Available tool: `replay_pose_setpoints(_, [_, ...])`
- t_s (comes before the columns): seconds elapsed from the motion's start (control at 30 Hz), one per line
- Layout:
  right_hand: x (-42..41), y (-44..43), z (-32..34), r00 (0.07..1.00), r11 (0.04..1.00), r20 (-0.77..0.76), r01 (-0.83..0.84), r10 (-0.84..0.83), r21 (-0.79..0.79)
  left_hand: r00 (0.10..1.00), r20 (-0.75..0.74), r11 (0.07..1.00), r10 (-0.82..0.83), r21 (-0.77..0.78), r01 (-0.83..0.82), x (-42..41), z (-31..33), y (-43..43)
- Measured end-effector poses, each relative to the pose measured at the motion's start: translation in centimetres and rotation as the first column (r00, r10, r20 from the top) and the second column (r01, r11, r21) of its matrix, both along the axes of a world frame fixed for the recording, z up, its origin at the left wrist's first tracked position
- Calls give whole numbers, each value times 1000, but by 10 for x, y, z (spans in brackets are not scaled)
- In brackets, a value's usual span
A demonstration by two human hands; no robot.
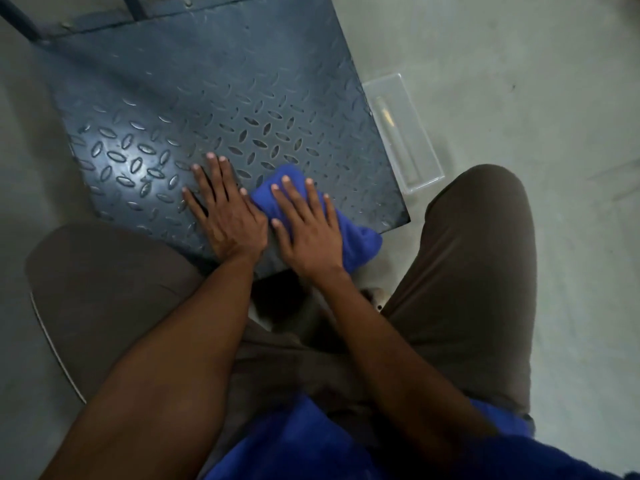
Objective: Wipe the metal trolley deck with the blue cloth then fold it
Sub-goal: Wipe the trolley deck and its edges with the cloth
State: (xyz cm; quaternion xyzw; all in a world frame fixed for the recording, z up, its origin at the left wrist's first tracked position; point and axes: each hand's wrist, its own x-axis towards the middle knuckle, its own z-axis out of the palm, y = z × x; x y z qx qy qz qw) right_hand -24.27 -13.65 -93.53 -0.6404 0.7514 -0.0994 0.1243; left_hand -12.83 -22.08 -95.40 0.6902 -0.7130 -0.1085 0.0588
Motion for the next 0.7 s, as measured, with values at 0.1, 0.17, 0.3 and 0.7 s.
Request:
replay_pose_setpoints(0.1, [-63, 20, 6, 963, 964, -45, 266, -266, -14, 999, -7, 999, -32, -14, 31, 5, 11, 21])
replay_pose_setpoints(0.17, [-92, 19, 12, 827, 827, -21, 562, -562, -12, 999, 13, 998, -49, -29, 50, 13, 20, 29])
replay_pose_setpoints(0.3, [-27, 8, 32, 910, 909, -14, 414, -415, -48, 998, 28, 998, -55, -38, 56, 35, 32, 40])
replay_pose_setpoints(0.7, [-77, 56, 61, 737, 737, -25, 674, -676, -57, 975, -11, 975, -220, -16, 220, 10, 47, 72])
